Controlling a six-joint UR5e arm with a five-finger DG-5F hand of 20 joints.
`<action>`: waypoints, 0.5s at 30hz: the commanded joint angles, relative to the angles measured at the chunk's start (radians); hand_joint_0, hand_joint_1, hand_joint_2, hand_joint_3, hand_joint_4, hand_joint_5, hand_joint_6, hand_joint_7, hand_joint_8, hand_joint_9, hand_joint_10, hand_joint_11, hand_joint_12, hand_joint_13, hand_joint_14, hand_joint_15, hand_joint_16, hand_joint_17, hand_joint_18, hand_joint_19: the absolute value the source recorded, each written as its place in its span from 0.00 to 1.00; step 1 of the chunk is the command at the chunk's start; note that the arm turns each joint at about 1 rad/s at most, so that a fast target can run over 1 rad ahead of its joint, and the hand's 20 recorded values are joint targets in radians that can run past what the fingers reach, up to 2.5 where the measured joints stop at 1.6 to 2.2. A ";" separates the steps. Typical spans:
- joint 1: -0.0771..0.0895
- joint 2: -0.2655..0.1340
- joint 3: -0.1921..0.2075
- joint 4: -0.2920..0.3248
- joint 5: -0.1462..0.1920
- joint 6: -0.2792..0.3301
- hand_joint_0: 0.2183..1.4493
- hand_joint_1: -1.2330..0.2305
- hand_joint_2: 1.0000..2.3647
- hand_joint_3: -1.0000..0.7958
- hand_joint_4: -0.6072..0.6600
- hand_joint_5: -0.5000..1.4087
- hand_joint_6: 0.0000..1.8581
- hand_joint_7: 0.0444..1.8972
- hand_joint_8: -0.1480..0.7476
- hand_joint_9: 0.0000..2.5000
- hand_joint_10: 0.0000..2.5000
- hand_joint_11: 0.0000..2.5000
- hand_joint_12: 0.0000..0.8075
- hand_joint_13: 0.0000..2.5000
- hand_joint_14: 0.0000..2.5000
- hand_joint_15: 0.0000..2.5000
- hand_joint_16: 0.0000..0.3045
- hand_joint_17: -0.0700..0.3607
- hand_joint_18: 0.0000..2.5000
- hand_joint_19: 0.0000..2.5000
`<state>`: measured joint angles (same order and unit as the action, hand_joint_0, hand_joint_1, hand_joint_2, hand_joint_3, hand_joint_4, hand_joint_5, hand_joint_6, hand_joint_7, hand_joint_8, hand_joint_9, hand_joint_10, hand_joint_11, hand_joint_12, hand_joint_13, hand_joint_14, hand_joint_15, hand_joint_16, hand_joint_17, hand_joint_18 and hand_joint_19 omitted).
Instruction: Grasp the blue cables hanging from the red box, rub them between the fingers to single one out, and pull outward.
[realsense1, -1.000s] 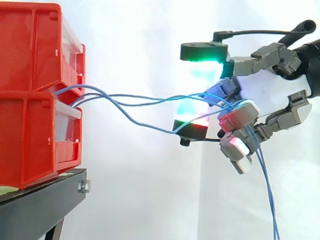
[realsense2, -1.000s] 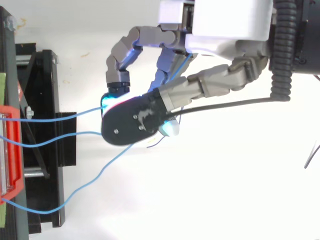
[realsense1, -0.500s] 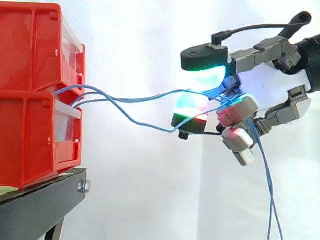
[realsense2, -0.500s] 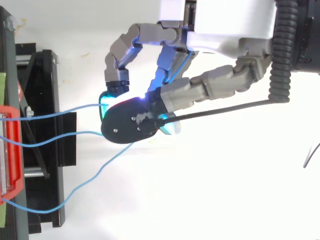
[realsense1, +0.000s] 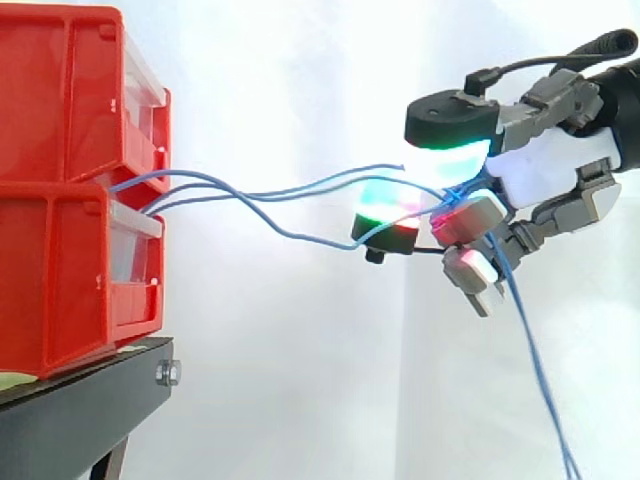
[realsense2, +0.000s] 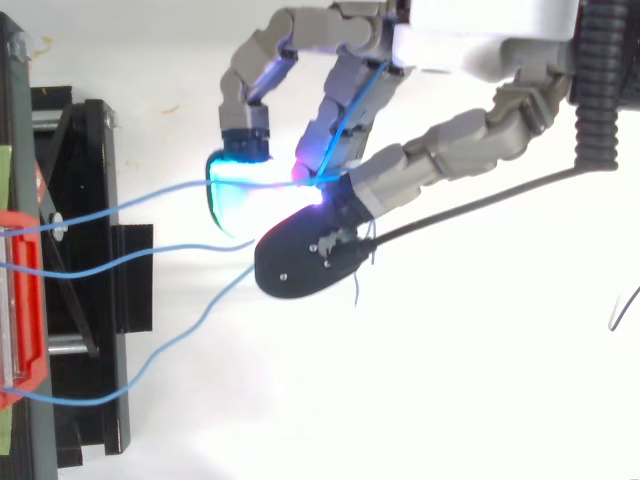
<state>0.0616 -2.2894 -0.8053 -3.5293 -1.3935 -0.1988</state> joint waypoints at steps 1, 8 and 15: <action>-0.009 0.001 0.000 -0.003 0.005 -0.022 0.36 0.28 0.00 0.30 0.53 0.17 0.49 0.44 0.46 0.45 0.01 0.49 0.46 0.38 0.01 0.29 0.17 0.43 0.31 0.25; -0.019 0.001 -0.018 0.006 0.076 -0.028 0.28 0.39 0.00 0.29 0.53 0.18 0.48 0.45 0.47 0.48 0.01 0.49 0.47 0.40 0.01 0.29 0.17 0.44 0.31 0.26; -0.019 0.001 -0.028 0.069 0.166 -0.030 0.27 0.56 0.00 0.28 0.53 0.18 0.47 0.47 0.48 0.50 0.01 0.48 0.48 0.41 0.01 0.30 0.18 0.45 0.32 0.27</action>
<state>0.0433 -2.2888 -0.8304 -3.4901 -1.2555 -0.2269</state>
